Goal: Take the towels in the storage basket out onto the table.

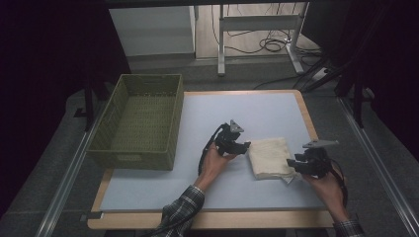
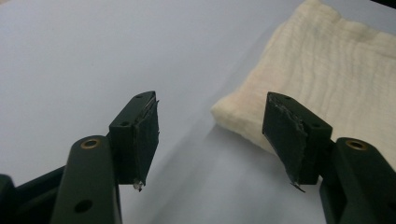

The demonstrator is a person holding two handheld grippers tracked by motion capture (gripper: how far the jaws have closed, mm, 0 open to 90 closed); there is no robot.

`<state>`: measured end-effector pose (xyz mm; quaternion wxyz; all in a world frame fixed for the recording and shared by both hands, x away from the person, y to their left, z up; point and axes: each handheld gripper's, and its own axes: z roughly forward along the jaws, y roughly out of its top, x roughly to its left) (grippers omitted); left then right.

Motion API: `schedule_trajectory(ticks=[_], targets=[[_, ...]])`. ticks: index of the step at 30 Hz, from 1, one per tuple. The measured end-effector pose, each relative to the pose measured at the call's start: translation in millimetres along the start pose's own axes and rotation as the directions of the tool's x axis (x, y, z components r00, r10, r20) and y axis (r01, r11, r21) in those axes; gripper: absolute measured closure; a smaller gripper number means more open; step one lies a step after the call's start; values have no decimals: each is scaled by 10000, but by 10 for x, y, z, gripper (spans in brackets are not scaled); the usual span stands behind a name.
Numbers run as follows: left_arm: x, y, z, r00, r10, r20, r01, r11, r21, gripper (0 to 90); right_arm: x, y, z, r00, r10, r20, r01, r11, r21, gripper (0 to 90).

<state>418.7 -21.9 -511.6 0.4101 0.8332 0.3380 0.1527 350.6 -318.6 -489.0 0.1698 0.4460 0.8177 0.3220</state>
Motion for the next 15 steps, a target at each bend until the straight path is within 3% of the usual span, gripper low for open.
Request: schedule_trajectory(ticks=[4,7,9,10,12,15], targets=[[15,-21,-26,10000,7,-44,-6,10000,35,363,7,-146,72,9998,78,166,-85,9990,439,468],[44,-36,-35,9999,-106,-25,106,9999,32,362,-9,-203,132,9984,536,-179,-533,9984,203,477],[65,-39,-45,9998,-223,-14,223,9998,12,357,47,-210,142,9994,349,-31,-349,9993,99,588],[73,-38,-53,9996,-298,1,298,9996,-2,356,82,-211,142,9988,421,-248,-419,9991,101,668],[88,-29,-68,9991,-419,59,419,9991,-41,347,96,-217,143,9957,750,-535,-742,9971,155,769],[97,1,-66,9980,-568,269,568,9984,4,347,23,-223,151,9830,1408,-1180,-1385,9900,276,811]])
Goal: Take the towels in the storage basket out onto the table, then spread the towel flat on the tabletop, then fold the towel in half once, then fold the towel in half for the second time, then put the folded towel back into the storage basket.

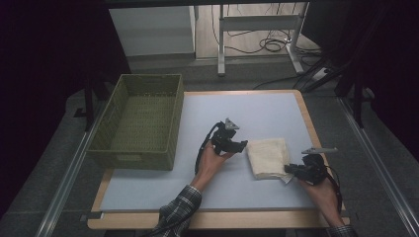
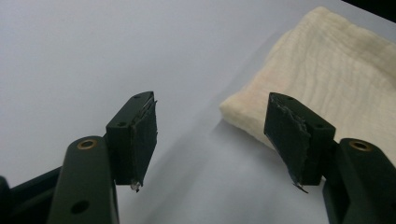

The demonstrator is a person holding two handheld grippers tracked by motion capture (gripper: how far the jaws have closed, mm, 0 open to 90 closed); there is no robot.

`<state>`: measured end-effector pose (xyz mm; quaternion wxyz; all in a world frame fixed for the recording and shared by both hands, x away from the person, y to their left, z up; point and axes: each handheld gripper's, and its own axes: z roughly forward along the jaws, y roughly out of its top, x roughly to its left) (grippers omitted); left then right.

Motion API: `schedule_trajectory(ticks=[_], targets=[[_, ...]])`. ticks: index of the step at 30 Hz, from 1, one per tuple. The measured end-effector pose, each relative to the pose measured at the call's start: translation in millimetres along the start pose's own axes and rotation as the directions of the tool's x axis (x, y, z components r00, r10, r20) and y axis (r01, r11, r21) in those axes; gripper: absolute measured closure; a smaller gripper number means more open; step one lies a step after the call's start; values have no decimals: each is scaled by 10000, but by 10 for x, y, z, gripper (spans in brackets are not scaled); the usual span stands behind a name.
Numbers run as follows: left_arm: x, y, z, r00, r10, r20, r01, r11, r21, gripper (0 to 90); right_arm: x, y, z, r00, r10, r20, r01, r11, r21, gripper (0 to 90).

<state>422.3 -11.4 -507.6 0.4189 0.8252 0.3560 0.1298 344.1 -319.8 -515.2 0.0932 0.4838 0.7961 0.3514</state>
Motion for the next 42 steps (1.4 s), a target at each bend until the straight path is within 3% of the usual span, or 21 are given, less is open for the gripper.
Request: schedule_trajectory(ticks=[2,8,12,15,17,23,25,28,34,42], targets=[[-4,18,35,10000,-24,69,23,9999,109,348,-22,-4,2,9998,90,-181,-91,9999,-63,817],[-66,41,291,9986,-225,479,194,9978,641,384,-5,7,0,9998,-164,-72,164,9999,25,817],[-112,23,411,9997,-14,263,-15,9937,1121,389,-5,1,0,9997,-217,-84,216,9998,-33,815],[-127,12,399,9997,67,217,-91,9937,1120,404,2,5,2,9994,-334,-48,334,9994,-17,816],[-141,18,386,9993,53,362,-97,9926,1211,459,-4,13,1,9995,-296,-83,296,9996,43,816],[-199,30,370,9949,-10,1012,-127,9907,1354,751,-4,12,-2,9993,-343,-135,343,9994,18,817],[-233,32,365,9958,199,888,-314,9910,1300,801,-13,12,-8,9992,-330,-231,331,9994,39,817],[-253,43,350,9961,542,693,-623,9907,1210,823,-15,9,-26,9989,-290,-376,293,9995,94,817],[-209,62,274,9967,565,581,-617,9939,916,830,12,6,-39,9976,-313,-626,315,9995,18,818],[-133,64,158,9973,562,479,-603,9941,897,828,96,73,-56,9942,-378,-1010,372,9993,-78,818]])
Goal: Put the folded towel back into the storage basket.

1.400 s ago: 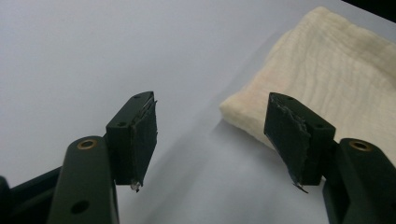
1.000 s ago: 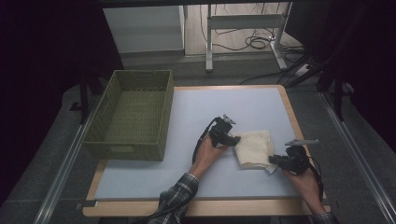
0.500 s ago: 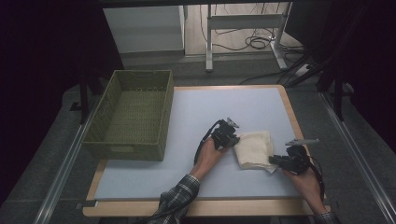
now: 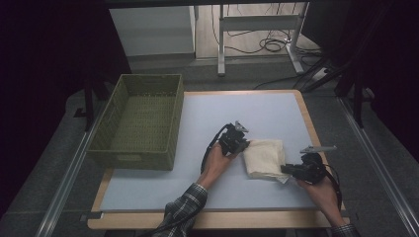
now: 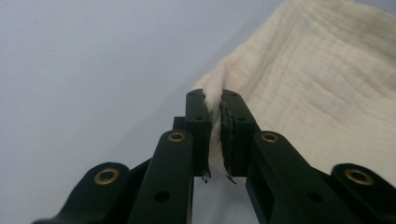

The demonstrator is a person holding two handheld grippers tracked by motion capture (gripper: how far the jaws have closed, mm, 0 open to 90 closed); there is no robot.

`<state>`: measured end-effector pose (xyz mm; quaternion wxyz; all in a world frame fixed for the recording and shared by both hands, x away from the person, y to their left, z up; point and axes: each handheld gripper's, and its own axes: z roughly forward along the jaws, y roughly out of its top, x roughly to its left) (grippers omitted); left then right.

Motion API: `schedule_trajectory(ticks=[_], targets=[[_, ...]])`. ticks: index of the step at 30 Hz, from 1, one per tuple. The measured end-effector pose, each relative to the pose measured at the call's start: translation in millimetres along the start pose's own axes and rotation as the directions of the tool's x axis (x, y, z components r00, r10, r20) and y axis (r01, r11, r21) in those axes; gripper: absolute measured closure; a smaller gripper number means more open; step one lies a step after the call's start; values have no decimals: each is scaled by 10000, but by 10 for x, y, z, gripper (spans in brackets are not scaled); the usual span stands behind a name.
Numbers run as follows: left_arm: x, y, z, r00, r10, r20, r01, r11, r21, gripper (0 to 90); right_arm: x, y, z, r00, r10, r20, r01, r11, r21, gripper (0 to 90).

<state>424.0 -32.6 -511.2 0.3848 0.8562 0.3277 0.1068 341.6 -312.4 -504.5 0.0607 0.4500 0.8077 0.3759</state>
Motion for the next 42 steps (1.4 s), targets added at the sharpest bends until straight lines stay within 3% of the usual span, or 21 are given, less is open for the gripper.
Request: schedule_trajectory(ticks=[17,27,37,42], targets=[[157,31,-341,9990,299,-347,-274,9971,705,823,245,257,19,9951,-414,-903,390,9989,-275,817],[275,67,-631,9957,396,-840,-312,9946,994,823,406,449,91,9875,-703,-1408,642,9968,-473,818],[351,56,-865,9832,872,-1602,-654,9884,1369,823,569,643,181,9783,-1024,-1799,941,9941,-543,818],[421,34,-1010,9777,844,-1921,-581,9886,1387,823,653,758,235,9738,-1197,-1932,1115,9923,-531,818]])
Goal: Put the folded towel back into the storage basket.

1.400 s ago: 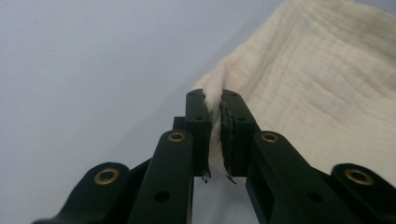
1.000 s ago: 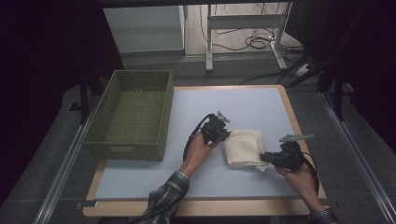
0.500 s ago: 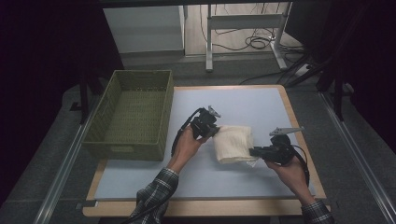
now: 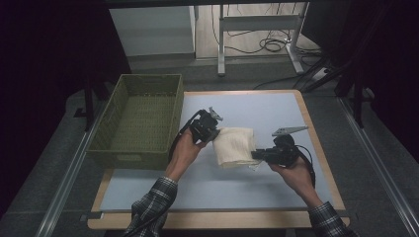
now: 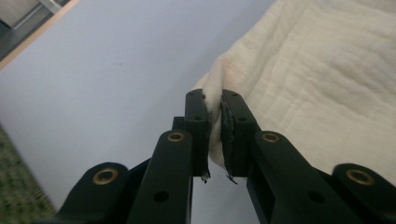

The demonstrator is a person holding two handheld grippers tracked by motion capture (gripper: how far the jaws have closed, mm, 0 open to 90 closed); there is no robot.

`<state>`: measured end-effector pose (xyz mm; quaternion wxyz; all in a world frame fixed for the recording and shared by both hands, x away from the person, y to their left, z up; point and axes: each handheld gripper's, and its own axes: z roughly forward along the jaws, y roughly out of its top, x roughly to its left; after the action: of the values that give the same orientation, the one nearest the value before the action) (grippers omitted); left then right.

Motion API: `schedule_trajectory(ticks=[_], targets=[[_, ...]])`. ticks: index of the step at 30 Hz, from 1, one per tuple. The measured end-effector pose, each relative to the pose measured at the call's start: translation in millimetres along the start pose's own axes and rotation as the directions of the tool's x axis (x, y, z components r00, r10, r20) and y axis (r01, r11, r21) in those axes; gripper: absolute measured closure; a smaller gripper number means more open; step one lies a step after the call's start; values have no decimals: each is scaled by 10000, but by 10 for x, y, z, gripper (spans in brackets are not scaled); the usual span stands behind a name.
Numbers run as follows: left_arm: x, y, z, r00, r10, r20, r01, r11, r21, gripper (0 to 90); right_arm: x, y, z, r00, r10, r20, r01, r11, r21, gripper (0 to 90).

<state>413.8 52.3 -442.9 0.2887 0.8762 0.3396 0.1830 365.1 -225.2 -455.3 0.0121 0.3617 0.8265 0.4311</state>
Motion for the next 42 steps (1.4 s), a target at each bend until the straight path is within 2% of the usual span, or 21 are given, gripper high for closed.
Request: schedule_trajectory(ticks=[3,12,15,20,26,37,42], targets=[[65,-23,-95,9997,54,-226,-54,10000,14,822,33,83,43,9999,-25,-159,23,10000,-95,818],[302,-107,-386,9978,-147,-648,145,9999,-30,818,146,369,156,9978,-75,-660,61,9998,-214,818],[390,-146,-485,9967,-337,-737,331,9994,-95,818,192,484,212,9958,-49,-917,26,9997,-245,818],[526,-194,-641,9944,-573,-893,551,9981,-267,817,248,632,284,9947,-72,-1021,45,9996,-264,818],[630,-210,-779,9913,-577,-1185,551,9982,-245,817,322,786,351,9947,-201,-1010,175,9995,-269,818],[850,-308,-1012,9814,-936,-1676,881,9953,-394,816,487,1046,530,9910,-355,-1292,317,9990,-317,818],[972,-392,-1125,9742,-1205,-1908,1129,9923,-504,817,583,1169,641,9891,-473,-1393,431,9985,-333,817]])
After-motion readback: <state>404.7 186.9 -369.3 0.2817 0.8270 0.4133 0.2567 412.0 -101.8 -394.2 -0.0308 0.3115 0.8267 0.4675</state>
